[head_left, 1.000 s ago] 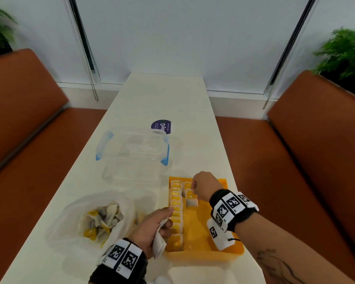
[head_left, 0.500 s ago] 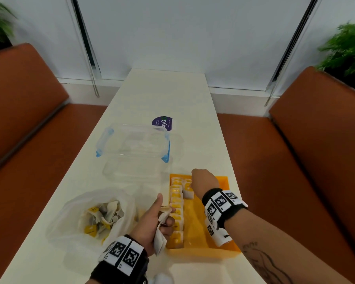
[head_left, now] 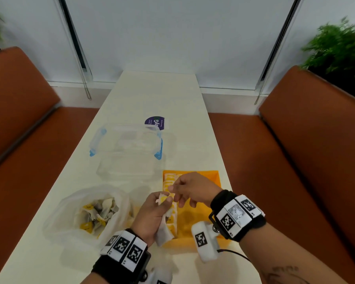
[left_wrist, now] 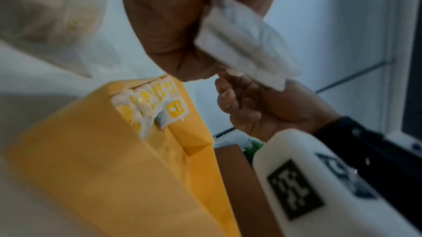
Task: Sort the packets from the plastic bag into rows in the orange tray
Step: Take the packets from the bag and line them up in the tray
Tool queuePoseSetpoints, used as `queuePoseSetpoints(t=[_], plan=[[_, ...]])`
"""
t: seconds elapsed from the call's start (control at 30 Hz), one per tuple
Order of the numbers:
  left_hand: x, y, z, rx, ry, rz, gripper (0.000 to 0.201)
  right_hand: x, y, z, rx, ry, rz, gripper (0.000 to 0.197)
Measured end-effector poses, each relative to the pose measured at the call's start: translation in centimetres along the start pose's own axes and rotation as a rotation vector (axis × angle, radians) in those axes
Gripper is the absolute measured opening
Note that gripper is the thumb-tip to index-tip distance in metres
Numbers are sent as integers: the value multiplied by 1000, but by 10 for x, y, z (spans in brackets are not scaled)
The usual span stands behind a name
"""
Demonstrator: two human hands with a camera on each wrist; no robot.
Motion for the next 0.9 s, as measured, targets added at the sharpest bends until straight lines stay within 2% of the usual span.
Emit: queuePoseSetpoints(t=[0.1, 0.27, 0.43, 0.5, 0.6, 0.67, 0.77, 0.9], plan=[[2, -5, 7, -29, -135, -182, 23, 4, -3, 8, -39, -1, 11, 16], [0, -12, 18, -95, -182, -273, 41, 11, -3, 19, -100, -11, 23, 9], [-1, -8, 21, -49, -218, -240, 21, 9, 1, 26, -57, 5, -53, 12], [-1, -5, 19, -50, -252, -234, 34, 9, 2, 27, -55, 9, -71, 13], [1, -1, 21, -1, -283, -235, 36, 7, -1, 29, -40, 29, -54, 8], [3, 2, 22, 37, -266, -251, 37, 4, -6, 31, -69, 56, -39, 17], [4, 3, 23, -9, -139, -213, 61, -3, -13, 32, -147, 124, 55, 32], [10, 0, 31, -99, -17, -126, 61, -12, -18, 30, -207, 207, 198, 36]])
Point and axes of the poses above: each hand's wrist, its own z-axis away from the middle knuckle, its own y-axis out of the back of the hand, x = y × z, the point moved 4 cm from there along -z, towards the middle knuckle, and after that the axes turned 4 degrees about x, right-handed, at the moved point
